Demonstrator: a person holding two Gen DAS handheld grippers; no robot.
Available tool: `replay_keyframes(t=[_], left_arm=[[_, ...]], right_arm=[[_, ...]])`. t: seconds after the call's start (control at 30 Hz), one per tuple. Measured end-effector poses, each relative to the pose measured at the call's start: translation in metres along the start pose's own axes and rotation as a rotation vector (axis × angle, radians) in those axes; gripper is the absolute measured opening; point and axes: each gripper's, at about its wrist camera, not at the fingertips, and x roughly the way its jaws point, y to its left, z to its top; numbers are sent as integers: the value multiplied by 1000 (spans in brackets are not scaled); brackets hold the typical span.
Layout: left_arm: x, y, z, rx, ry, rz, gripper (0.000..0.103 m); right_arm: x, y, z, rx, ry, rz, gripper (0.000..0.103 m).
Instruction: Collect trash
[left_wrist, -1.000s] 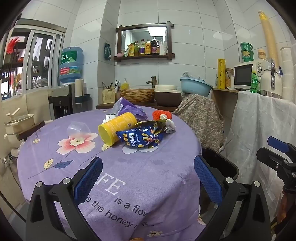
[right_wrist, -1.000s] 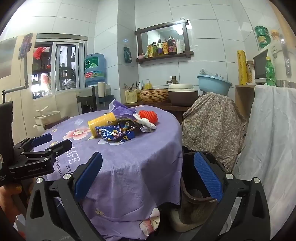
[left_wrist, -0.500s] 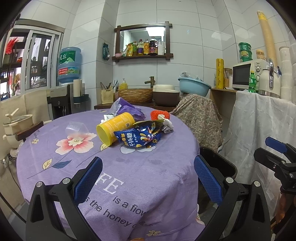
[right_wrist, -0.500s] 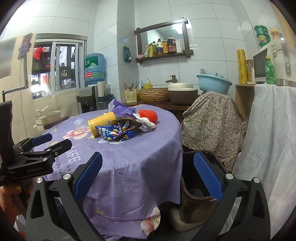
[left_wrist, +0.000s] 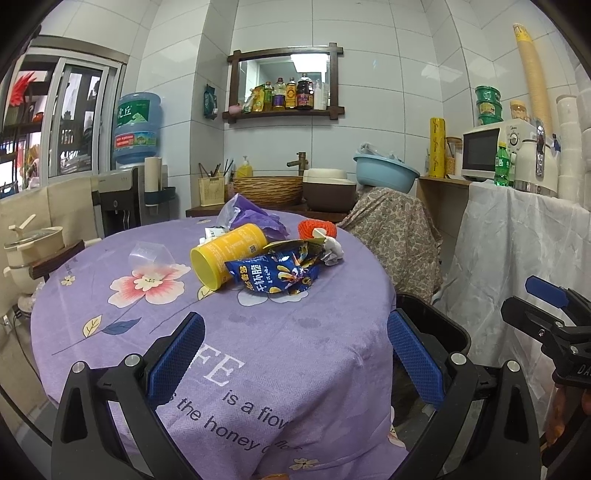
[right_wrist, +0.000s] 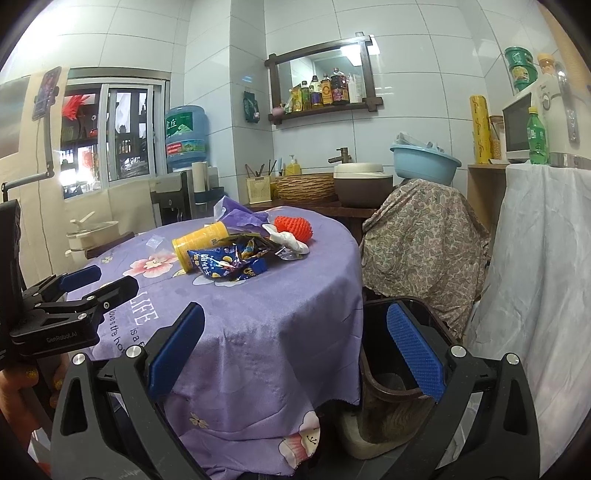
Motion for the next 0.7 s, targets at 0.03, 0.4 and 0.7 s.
replay_keyframes(t=[0.03, 0.4, 0.7], left_arm=[[-1, -1, 0, 2, 2, 0, 98], [1, -1, -1, 1, 3, -1, 98], [1, -1, -1, 0, 3, 0, 98]], right_arm=[[1, 0, 0, 0, 2, 0, 98], [2, -2, 2, 8, 10, 5, 98], [2, -2, 2, 7, 11, 6, 98]])
